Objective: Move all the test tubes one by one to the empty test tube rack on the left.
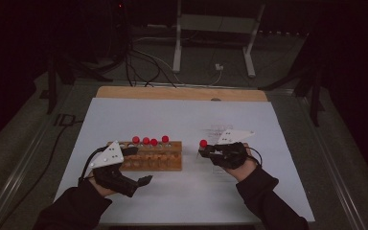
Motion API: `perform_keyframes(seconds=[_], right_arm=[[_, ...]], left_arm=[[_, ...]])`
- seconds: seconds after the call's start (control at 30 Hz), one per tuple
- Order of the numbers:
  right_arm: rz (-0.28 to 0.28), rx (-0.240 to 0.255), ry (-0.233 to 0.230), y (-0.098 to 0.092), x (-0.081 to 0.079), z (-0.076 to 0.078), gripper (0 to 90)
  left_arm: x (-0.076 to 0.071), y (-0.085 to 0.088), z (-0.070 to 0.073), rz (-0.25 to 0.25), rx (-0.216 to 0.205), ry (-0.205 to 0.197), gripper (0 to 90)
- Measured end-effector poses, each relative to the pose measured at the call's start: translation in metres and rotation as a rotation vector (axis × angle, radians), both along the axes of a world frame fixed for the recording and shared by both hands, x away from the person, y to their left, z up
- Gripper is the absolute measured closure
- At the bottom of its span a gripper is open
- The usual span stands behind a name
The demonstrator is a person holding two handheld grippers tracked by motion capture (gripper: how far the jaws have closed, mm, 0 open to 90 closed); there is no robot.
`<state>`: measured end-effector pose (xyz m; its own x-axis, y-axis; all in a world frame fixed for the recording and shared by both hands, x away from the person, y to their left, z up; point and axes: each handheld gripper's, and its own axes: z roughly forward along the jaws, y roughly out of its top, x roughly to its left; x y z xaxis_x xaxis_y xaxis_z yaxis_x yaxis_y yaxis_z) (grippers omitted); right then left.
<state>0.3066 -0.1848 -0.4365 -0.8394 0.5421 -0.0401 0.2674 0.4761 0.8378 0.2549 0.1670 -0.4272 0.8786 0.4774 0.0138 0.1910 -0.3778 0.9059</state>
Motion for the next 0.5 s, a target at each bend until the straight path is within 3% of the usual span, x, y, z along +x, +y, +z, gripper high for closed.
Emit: perform_keyframes(seconds=[0.5], right_arm=[[0.059, -0.014, 0.035, 0.01, -0.019, -0.014, 75.3]], left_arm=[[0.005, -0.032, 0.006, -0.082, 0.008, -0.008, 2.1]])
